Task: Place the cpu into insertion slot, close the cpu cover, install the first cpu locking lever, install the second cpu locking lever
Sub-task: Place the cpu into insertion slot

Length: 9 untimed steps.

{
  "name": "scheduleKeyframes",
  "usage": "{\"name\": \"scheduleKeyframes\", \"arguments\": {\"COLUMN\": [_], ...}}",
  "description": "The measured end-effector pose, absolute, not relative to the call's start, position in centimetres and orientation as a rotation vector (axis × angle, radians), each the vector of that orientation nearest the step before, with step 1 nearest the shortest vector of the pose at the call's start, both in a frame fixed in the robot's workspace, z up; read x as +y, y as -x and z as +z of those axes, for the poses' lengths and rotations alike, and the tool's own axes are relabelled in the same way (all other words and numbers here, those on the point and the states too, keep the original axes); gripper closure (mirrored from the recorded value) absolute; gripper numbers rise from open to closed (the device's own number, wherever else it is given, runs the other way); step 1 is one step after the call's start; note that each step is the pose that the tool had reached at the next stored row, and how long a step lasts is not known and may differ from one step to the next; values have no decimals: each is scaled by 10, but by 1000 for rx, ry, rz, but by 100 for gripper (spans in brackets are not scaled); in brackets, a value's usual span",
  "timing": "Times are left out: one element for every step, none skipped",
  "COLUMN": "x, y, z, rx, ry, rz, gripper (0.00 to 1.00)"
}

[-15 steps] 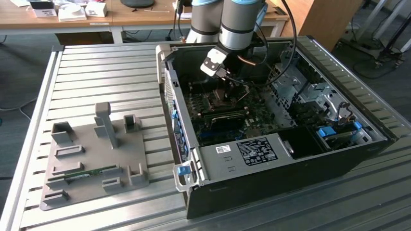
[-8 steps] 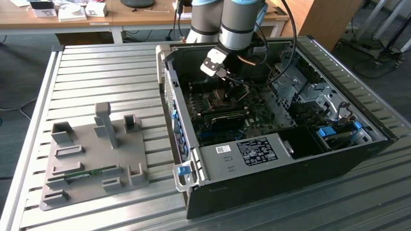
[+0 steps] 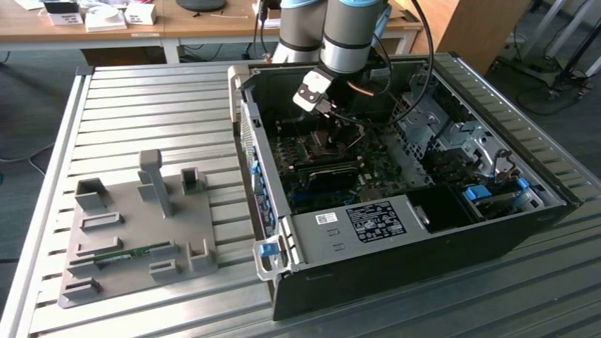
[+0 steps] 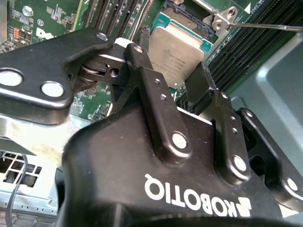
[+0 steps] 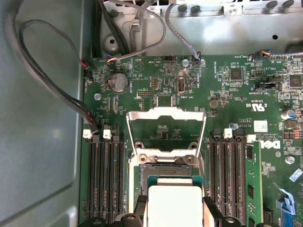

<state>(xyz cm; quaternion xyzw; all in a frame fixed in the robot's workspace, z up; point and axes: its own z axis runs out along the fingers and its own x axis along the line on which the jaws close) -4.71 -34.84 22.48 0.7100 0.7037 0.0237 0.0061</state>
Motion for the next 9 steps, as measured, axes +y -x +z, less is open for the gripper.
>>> {"name": "scheduleKeyframes", "arguments": {"x": [-348,-348,-348,-348,-348,-348,-348,-348,-348], "y": [47,47,47,47,47,47,47,47,47], "z": [225,225,225,225,225,225,225,225,224], "rx": [2202,2202,2202,2203,2203,2203,2203,2203,2203], "ry": [-2222,-2222,-2222,-2223,-2223,-2223,-2223,-2223,-2223], "rz": [74,73,73,72,72,72,72,72,72], "gripper": [46,46,46,46,46,46,46,46,46]}}
